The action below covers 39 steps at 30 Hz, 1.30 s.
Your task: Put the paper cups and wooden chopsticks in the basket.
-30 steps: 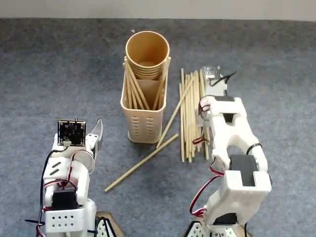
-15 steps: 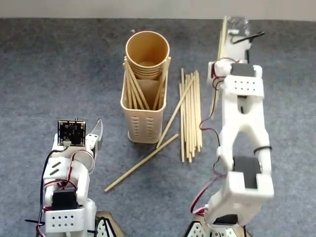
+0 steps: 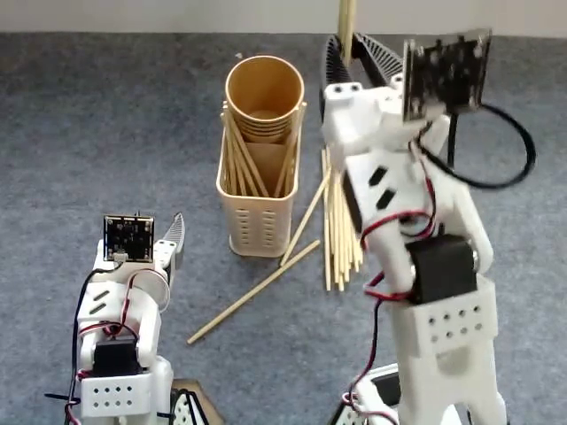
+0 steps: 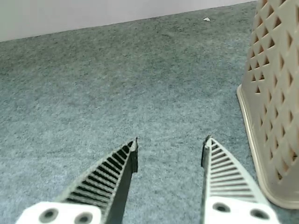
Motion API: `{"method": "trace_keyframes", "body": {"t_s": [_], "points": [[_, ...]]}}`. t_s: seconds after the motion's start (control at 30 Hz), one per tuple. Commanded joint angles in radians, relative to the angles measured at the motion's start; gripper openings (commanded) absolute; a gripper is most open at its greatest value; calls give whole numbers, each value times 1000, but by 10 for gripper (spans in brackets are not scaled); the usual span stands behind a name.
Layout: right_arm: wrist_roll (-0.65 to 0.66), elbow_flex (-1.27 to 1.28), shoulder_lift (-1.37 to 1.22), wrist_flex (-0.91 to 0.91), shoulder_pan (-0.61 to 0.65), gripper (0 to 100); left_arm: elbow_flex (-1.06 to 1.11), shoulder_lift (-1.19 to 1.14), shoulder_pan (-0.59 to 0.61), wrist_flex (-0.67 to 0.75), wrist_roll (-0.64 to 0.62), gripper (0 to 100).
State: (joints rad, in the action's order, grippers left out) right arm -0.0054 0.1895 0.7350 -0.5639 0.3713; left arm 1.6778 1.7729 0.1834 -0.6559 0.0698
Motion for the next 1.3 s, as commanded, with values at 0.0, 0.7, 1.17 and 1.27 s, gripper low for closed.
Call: {"method": "trace_keyframes", "body": {"t_s": [0.0, 0.7, 1.17, 1.27], "points": [[11, 96, 68, 113, 101, 5, 19, 5, -12, 0, 8, 245], [69, 754, 120, 467, 220, 7, 19, 5, -10, 0, 8, 245], [137, 668, 180, 377, 200, 212, 19, 5, -10, 0, 8, 245], [135, 532, 269, 176, 170, 212, 19, 5, -10, 0, 8, 245]]}}
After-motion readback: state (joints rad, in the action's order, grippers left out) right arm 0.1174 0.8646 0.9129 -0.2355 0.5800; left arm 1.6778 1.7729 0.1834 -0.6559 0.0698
